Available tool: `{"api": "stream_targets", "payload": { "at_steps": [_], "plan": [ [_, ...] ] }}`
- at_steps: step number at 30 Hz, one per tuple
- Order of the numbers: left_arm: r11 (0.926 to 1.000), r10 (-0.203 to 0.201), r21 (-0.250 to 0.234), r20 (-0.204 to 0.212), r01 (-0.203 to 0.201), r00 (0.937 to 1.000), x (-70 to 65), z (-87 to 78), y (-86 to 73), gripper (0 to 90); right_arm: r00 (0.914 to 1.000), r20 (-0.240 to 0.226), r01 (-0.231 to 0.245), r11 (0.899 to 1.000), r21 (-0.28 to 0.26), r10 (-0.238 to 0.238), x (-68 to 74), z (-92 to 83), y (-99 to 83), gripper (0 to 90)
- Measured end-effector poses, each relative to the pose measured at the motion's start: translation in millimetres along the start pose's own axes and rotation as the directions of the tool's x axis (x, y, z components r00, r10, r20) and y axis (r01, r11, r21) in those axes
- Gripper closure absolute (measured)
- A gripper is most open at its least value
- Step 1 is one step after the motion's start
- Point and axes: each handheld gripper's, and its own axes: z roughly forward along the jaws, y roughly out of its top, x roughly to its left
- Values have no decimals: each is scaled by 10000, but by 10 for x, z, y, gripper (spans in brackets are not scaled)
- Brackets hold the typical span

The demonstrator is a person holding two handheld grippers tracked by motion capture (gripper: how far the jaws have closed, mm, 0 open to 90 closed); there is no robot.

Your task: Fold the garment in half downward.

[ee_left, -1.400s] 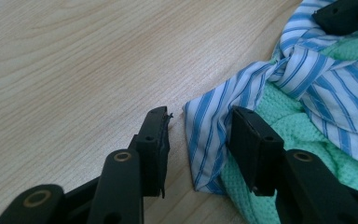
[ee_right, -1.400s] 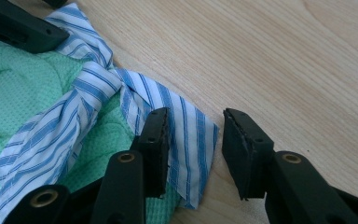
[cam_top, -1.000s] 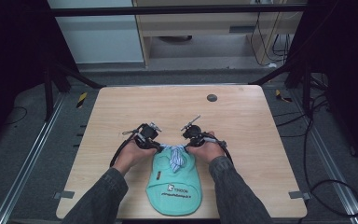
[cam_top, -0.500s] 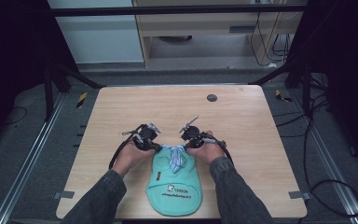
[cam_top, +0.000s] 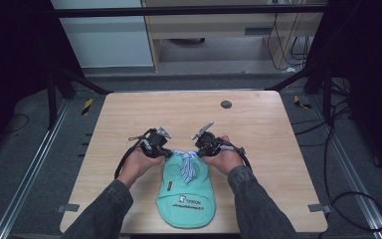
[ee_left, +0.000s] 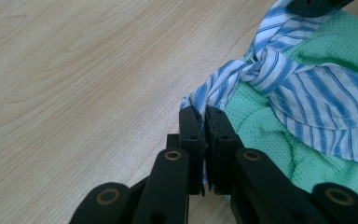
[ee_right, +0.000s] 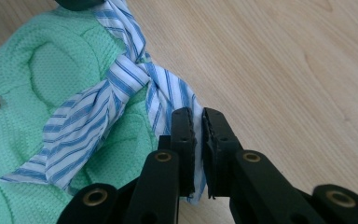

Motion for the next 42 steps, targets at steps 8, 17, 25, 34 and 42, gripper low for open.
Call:
{"api": "stream_targets", "payload": {
  "at_steps": [8, 17, 25, 34, 42],
  "plan": [
    [9999, 56, -136, -101, -57, 9999, -1, -92, 43, 864, 9998, 96, 184, 9994, -289, -182, -7, -105, 58, 834],
    [9992, 189, -337, -312, -199, 9993, -7, -191, 120, 864, 9994, 287, 213, 9986, -475, -200, -33, -203, 112, 834],
    [9980, 278, -552, -486, -305, 9984, -19, -263, 185, 865, 9985, 454, 328, 9969, -711, -297, -58, -310, 152, 834],
    [9965, 331, -748, -622, -378, 9975, -22, -336, 243, 865, 9980, 540, 380, 9955, -871, -333, -75, -378, 176, 834],
    [9958, 398, -792, -708, -454, 9967, -17, -368, 271, 866, 9971, 627, 493, 9946, -918, -436, -73, -406, 197, 836]
  ]
}}
